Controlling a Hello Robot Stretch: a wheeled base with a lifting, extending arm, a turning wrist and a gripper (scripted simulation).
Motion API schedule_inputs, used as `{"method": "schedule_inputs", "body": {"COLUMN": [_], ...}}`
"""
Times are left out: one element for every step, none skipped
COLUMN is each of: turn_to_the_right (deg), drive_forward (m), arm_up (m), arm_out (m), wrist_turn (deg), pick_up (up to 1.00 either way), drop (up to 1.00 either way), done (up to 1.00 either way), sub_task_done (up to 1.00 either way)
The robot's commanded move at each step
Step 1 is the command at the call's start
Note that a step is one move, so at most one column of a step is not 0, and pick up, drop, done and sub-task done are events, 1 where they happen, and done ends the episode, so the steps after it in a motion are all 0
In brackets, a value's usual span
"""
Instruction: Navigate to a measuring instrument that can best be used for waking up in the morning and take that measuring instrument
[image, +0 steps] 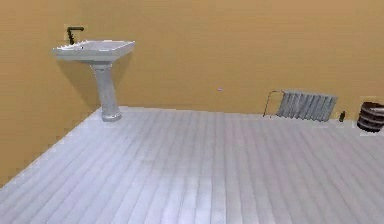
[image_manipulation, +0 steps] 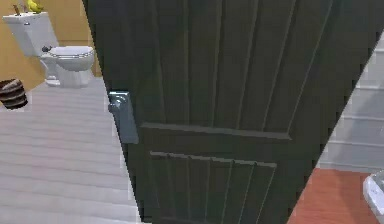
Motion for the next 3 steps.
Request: {"method": "schedule_inputs", "body": {"turn_to_the_right": [0.0, 45.0, 30.0], "drive_forward": [0.50, 0.00, 0.00], "arm_up": [0.00, 0.00, 0.00], "arm_out": [0.00, 0.00, 0.00], "wrist_turn": [0.0, 0.0, 0.0], "pick_up": [0.00, 0.00, 0.00], "drop": [0.00, 0.00, 0.00], "done": [0.00, 0.00, 0.00], "sub_task_done": [0.00, 0.00, 0.00]}}
